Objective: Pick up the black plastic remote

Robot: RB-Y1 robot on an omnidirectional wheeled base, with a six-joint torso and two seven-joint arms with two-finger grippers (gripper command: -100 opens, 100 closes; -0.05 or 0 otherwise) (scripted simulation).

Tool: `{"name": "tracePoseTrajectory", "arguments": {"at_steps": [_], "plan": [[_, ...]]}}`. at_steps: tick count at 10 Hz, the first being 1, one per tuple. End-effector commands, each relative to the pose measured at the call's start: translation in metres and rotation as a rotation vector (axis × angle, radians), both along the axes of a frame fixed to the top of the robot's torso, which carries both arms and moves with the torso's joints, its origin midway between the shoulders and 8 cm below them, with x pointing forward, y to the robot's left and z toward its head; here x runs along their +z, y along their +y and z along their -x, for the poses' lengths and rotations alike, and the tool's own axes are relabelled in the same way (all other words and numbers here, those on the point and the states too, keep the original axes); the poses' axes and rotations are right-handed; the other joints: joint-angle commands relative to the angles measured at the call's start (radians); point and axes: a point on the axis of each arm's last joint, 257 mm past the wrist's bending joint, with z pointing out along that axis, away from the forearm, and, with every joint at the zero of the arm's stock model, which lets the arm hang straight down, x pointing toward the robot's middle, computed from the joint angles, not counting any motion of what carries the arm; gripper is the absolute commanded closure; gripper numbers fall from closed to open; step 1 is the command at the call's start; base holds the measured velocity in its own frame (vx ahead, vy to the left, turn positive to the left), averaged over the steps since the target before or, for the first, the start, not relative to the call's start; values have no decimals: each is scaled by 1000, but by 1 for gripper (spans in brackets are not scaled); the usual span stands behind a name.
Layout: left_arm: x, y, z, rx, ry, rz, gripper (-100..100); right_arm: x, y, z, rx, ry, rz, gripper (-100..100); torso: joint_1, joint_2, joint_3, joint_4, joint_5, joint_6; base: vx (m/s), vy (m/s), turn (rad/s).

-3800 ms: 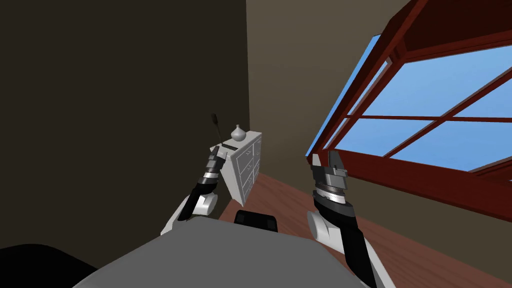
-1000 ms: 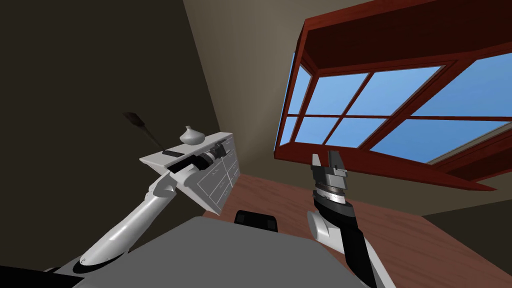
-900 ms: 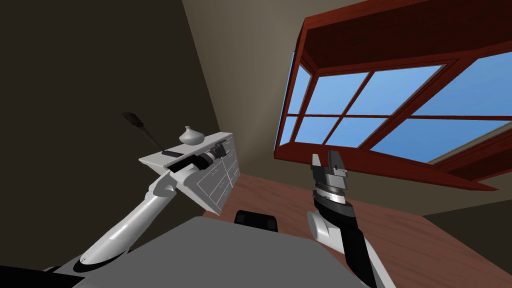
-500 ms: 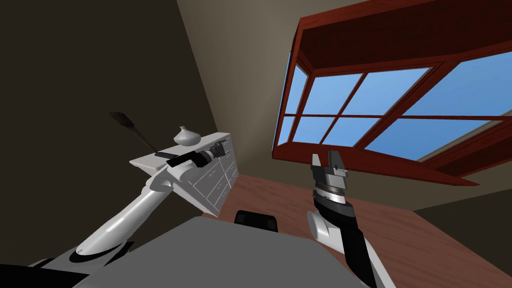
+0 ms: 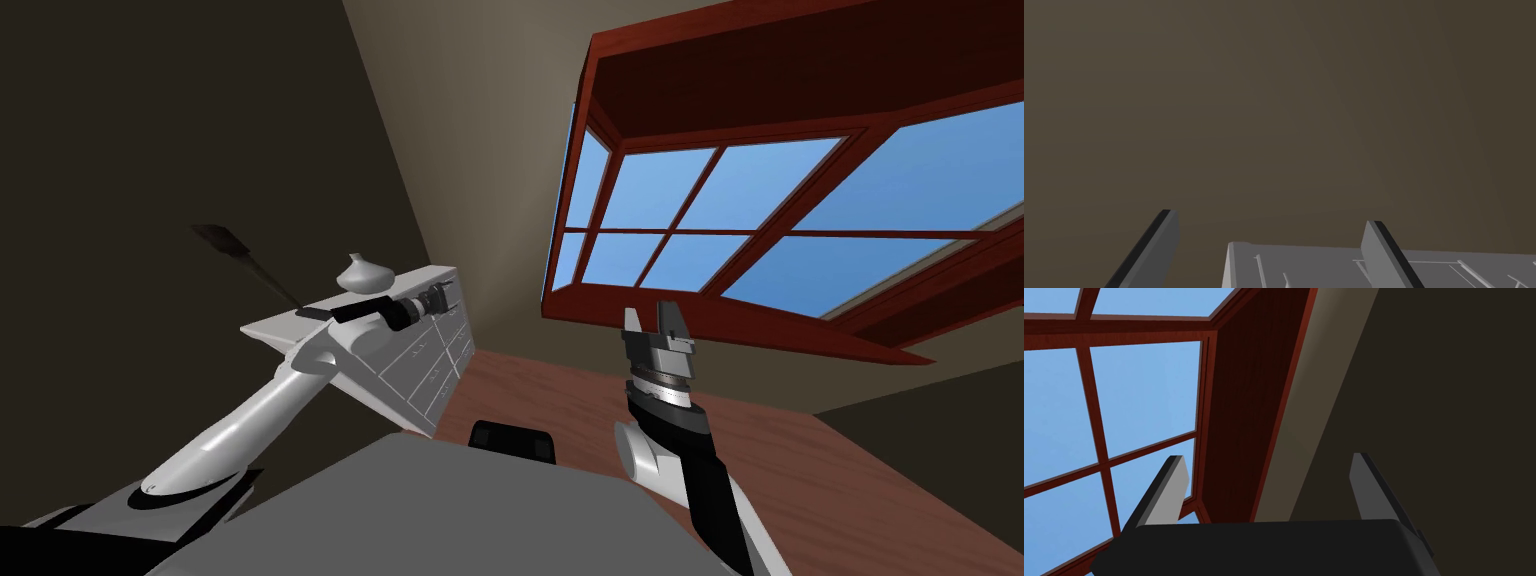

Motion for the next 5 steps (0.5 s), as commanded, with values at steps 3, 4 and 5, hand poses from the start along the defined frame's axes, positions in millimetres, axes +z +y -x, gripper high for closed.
{"name": "tracePoseTrajectory", "arguments": {"at_steps": [3,4,5], "plan": [[-6,9,1,-4,86,-10,-100,0,0,0,0,0,0,0,0,0,0,0,0,0,9,-9,-34],[1,19,0,1,112,-21,-100,0,0,0,0,0,0,0,0,0,0,0,0,0,7,-3,-52],[-5,16,3,-8,143,-16,-100,0,0,0,0,0,0,0,1,0,0,0,0,0,7,1,-42]]}}
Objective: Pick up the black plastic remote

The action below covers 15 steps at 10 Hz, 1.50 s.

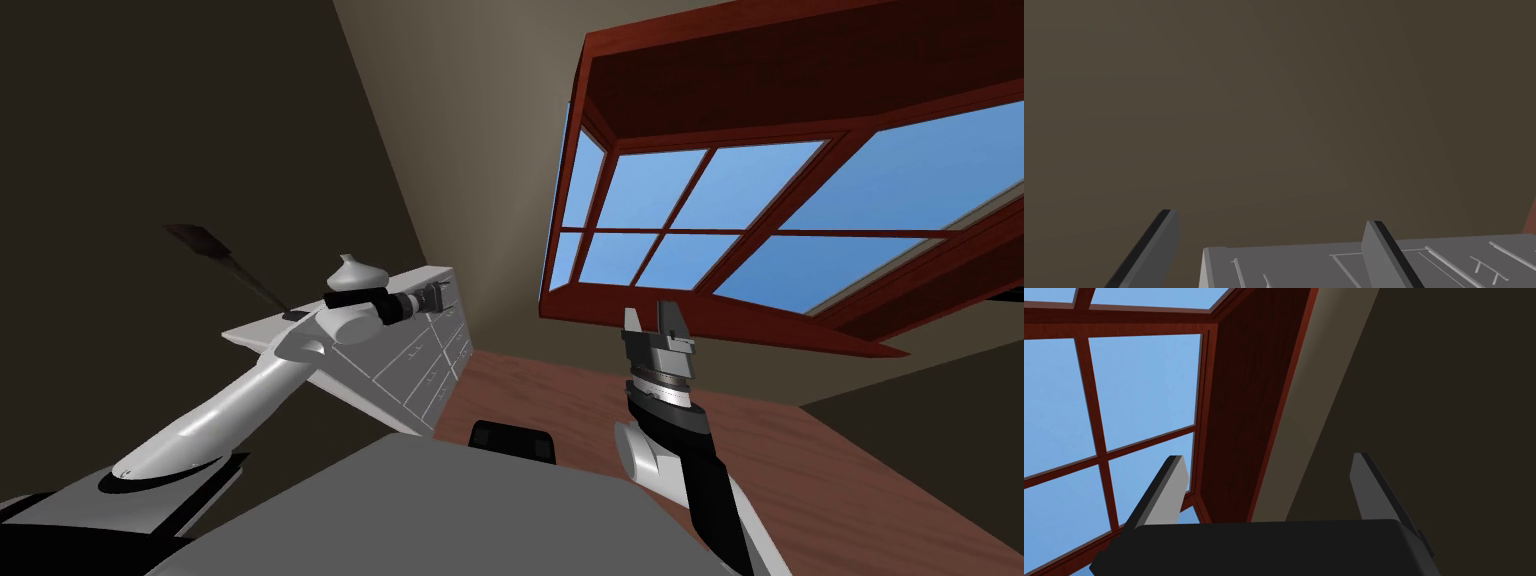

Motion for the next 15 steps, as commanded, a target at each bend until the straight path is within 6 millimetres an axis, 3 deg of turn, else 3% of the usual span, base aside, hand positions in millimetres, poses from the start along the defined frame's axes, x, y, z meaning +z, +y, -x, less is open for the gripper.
{"name": "tracePoseTrajectory", "arguments": {"at_steps": [1,2,4,5,7,8,10,11,15], "plan": [[-7,1,2,-2,38,-5,-100,0,0,0,0,0,0,0,0,0,0,0,0,0,0,0,0],[1,9,3,0,65,-15,-100,0,0,0,0,0,0,0,0,0,0,0,0,0,4,6,-50],[-10,8,7,-5,112,-18,-100,0,0,0,0,0,0,0,1,0,0,0,0,0,3,7,-15],[-2,17,9,-1,140,-32,-100,0,0,0,0,0,0,0,0,0,0,0,0,0,-2,10,-41],[-12,16,14,-8,186,-35,-100,0,0,0,0,0,0,0,1,1,0,0,0,0,0,13,-16],[-4,23,17,-7,214,-46,-100,0,0,0,0,0,0,0,1,1,0,0,0,0,-4,13,-37],[-12,23,23,-11,259,-53,-100,0,0,0,0,0,0,0,1,1,1,0,0,0,-3,15,-13],[-4,30,27,-10,287,-65,-100,0,0,0,0,0,0,0,1,1,0,0,0,0,-9,21,-27],[-10,37,43,-16,392,-95,-100,0,0,0,0,0,0,0,1,1,1,0,0,0,-7,18,-18]]}}
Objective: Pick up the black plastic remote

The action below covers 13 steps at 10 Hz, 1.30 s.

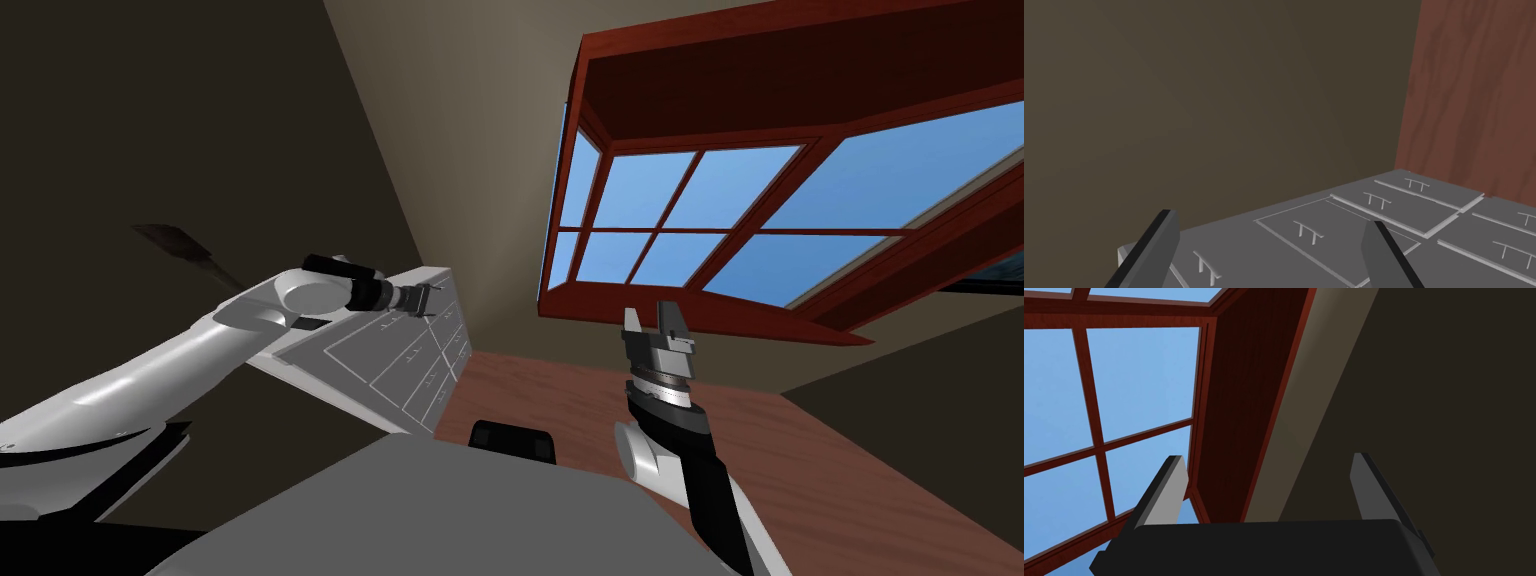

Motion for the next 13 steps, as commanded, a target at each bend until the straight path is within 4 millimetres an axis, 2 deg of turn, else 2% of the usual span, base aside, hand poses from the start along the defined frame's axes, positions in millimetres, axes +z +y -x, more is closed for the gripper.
{"name": "tracePoseTrajectory", "arguments": {"at_steps": [1,2,6,7,9,12,13], "plan": [[-2,2,3,-2,27,-8,-100,0,0,0,0,0,0,0,0,0,0,0,0,0,-7,12,2],[5,7,10,-2,62,-23,-100,0,0,0,0,0,0,0,-1,0,0,0,0,0,-13,22,-24],[2,15,27,-5,157,-55,-100,0,0,0,0,0,0,0,0,0,0,0,0,0,-8,27,-10],[11,19,33,-6,181,-72,-100,0,0,0,0,0,0,0,1,0,0,0,0,0,-15,47,-6],[5,21,41,-7,221,-81,-100,0,0,0,0,0,0,0,2,0,0,0,1,0,-8,34,-3],[15,30,59,-10,303,-114,-100,0,0,0,0,0,0,0,2,0,0,0,1,0,-4,59,1],[11,33,65,-8,330,-124,-100,0,0,0,0,0,0,0,3,-1,0,0,1,0,-6,77,0]]}}
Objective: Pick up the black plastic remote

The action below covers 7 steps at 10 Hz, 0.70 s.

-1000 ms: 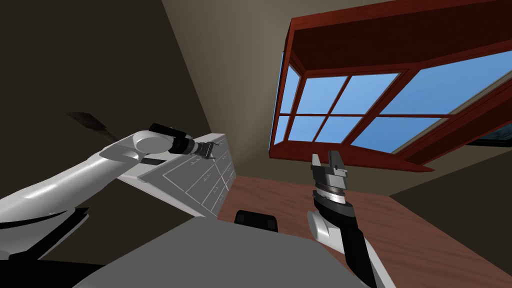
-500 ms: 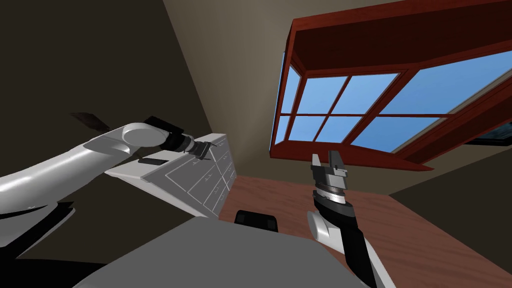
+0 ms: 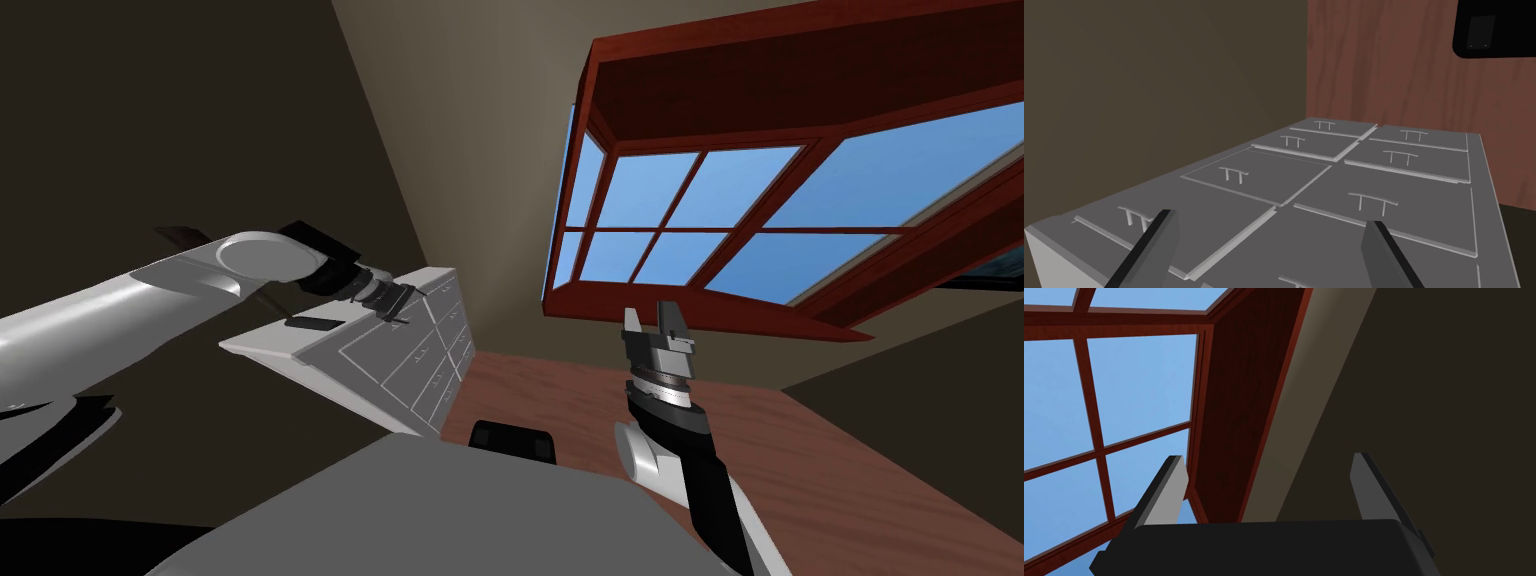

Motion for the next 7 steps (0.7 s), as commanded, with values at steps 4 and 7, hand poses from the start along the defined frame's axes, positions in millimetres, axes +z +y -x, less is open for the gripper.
{"name": "tracePoseTrajectory", "arguments": {"at_steps": [4,7], "plan": [[5,13,27,3,115,-44,-100,0,0,0,0,0,0,0,0,0,0,0,0,0,-3,74,6],[4,22,45,8,193,-72,-100,0,0,0,0,0,0,0,3,-1,0,0,1,0,12,111,9]]}}
